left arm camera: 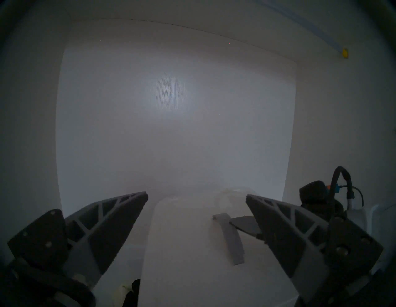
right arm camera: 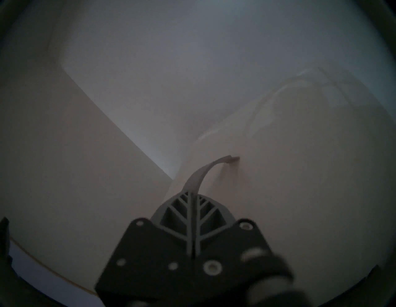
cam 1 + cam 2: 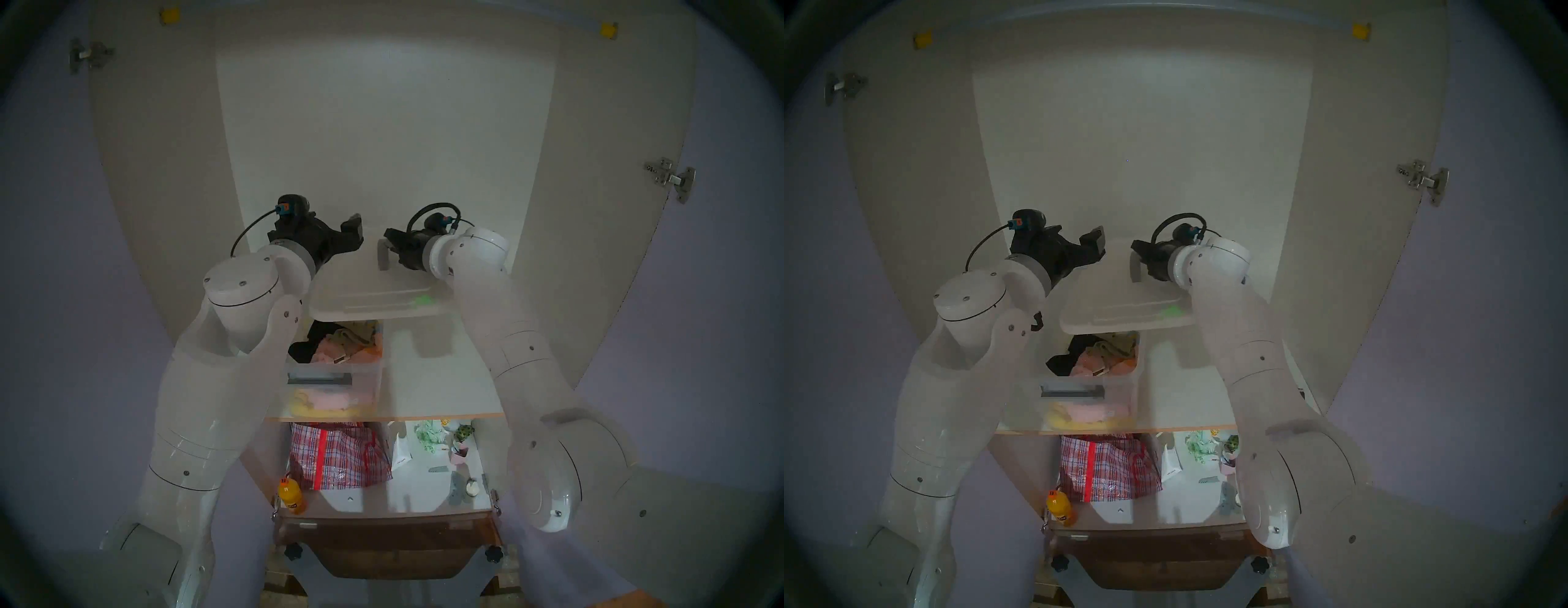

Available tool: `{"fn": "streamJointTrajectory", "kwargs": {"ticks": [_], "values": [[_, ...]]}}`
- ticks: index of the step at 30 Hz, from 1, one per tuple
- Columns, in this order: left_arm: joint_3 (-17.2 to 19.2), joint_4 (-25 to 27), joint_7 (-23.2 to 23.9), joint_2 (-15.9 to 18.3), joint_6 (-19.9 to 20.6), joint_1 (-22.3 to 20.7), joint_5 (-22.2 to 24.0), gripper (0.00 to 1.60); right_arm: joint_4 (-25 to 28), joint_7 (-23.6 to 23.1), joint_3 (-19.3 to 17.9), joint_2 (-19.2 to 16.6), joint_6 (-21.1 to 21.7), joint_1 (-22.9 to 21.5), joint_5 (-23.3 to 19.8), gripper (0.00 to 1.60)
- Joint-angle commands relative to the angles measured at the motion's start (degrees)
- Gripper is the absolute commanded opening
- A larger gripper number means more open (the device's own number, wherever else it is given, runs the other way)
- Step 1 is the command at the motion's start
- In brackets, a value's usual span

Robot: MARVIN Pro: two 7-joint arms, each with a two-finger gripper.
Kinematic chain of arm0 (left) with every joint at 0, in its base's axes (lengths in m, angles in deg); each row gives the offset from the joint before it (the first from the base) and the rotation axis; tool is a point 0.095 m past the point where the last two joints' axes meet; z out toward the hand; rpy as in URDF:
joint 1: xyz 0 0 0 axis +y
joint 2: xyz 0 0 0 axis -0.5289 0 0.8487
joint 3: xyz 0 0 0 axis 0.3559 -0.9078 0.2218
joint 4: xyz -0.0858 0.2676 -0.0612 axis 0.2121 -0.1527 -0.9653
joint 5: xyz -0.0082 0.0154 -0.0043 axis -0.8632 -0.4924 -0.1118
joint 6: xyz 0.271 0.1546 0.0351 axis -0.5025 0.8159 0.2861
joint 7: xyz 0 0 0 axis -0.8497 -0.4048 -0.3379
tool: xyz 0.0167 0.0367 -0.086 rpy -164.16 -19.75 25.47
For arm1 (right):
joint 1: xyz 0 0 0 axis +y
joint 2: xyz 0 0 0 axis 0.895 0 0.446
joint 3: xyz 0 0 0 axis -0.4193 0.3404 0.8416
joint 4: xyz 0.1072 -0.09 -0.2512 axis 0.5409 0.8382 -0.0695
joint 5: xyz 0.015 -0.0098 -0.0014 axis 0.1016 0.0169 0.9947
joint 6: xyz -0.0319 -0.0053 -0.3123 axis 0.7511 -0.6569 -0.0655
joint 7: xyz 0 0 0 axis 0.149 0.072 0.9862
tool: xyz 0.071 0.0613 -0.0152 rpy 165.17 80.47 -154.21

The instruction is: Take socks out of the storage bin, place them on top of the cabinet, and put the lid back on the bin

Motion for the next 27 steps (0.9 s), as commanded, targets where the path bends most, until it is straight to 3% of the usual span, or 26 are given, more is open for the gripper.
{"fn": "streamJointTrajectory", "kwargs": {"ticks": [1, 13, 22, 27], "values": [[0.2, 1.49, 0.3, -0.13, -0.58, -1.22, 0.04, 1.6, -1.92, -0.92, 0.63, 2.64, -3.83, -3.96, 0.13, 0.0], [0.19, 1.44, 0.25, -0.15, -0.54, -1.23, 0.03, 1.6, -10.43, -3.89, 1.13, 5.94, -5.87, -7.28, -1.26, 0.0], [0.19, 1.48, 0.28, -0.13, -0.57, -1.23, 0.04, 1.6, -18.15, -11.9, 3.48, 6.02, -5.83, -10.2, -1.44, 0.0], [0.19, 1.48, 0.28, -0.13, -0.57, -1.23, 0.04, 1.6, -25.07, -15.92, 4.01, 6.53, -7.28, -12.77, -0.97, 0.0]]}}
